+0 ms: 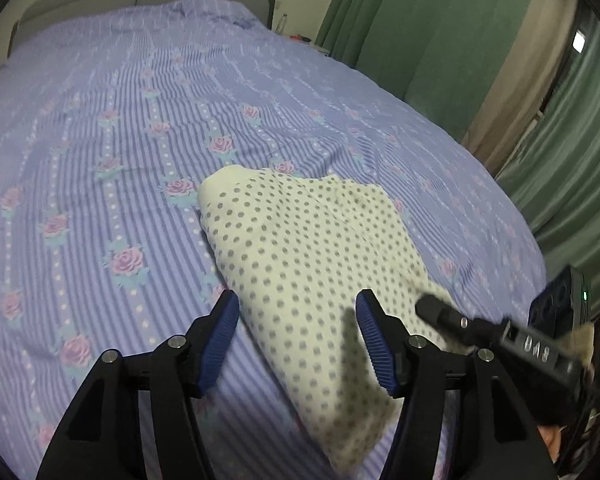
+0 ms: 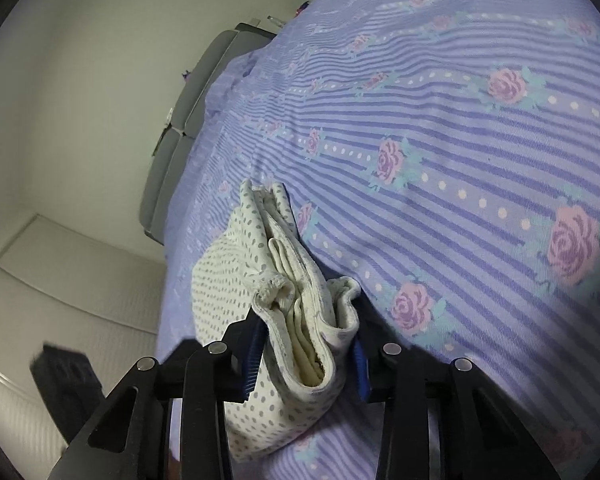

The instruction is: Fold small clothes

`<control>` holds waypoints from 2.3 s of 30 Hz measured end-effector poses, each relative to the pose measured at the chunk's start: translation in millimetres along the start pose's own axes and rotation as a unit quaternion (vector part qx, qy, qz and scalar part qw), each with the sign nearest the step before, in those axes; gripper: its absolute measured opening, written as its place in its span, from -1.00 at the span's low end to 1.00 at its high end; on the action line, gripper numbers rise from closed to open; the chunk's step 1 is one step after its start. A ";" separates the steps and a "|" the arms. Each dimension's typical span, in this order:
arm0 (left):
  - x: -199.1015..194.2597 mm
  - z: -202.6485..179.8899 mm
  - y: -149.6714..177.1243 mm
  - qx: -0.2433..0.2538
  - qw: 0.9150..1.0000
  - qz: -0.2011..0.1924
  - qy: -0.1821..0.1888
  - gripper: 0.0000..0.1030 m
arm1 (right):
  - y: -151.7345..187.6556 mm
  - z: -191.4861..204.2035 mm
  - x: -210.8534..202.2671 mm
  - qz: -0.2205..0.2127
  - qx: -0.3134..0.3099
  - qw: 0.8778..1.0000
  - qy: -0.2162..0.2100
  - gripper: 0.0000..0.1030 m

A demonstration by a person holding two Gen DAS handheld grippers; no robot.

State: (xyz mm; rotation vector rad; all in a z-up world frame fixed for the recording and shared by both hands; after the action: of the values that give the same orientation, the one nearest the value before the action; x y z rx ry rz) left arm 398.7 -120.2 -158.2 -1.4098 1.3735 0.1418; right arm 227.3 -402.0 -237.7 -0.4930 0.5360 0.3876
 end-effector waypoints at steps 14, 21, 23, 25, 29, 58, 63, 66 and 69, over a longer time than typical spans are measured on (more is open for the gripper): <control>35.5 24.5 -9.2 -0.062 0.996 0.035 0.046 0.20 | 5.4 18.9 -2.7 -0.010 -0.044 0.999 0.026 -0.27; 40.1 29.0 -9.8 -0.106 0.991 0.035 0.074 -0.06 | 6.5 19.7 -2.5 -0.010 -0.043 0.999 0.027 -0.27; 37.2 28.3 -9.0 -0.103 0.992 0.032 0.069 -0.20 | 6.5 19.8 -2.5 -0.010 -0.042 0.999 0.027 -0.27; 29.5 26.0 -10.7 -0.091 0.994 0.023 0.063 -0.38 | 6.0 19.9 -2.3 -0.010 -0.046 0.998 0.029 -0.27; 16.6 10.8 -16.5 -0.053 0.997 0.001 0.047 -0.48 | 6.7 24.7 -5.0 -0.013 -0.054 0.998 0.031 -0.30; -232.2 -44.8 14.9 0.070 0.983 -0.144 -0.095 -0.51 | 77.4 175.6 -121.5 -0.049 -0.218 0.974 -0.042 -0.38; -283.2 -34.6 23.3 0.067 0.977 -0.169 -0.107 -0.51 | 103.5 212.1 -136.1 -0.044 -0.248 0.966 -0.060 -0.38; -314.5 -24.3 28.2 0.057 0.975 -0.182 -0.112 -0.51 | 120.6 235.2 -141.6 -0.038 -0.268 0.960 -0.074 -0.38; -345.3 -8.7 35.2 0.048 0.973 -0.190 -0.117 -0.51 | 137.9 255.7 -143.6 -0.032 -0.290 0.953 -0.088 -0.38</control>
State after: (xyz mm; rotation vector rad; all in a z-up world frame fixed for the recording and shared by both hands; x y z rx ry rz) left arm 257.0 99.5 70.2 -1.4952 0.8875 -0.0111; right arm 147.5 -184.0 -11.5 -1.0287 0.2232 0.5231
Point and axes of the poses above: each gripper's, at about its wrist camera, not at the fingertips, and x roughly the way its jaws point, z to its left, y to its underside, the point moved 5 cm from there along x, roughly the way its jaws point, and after that the axes turned 3 degrees about y, right-handed, at the moved point
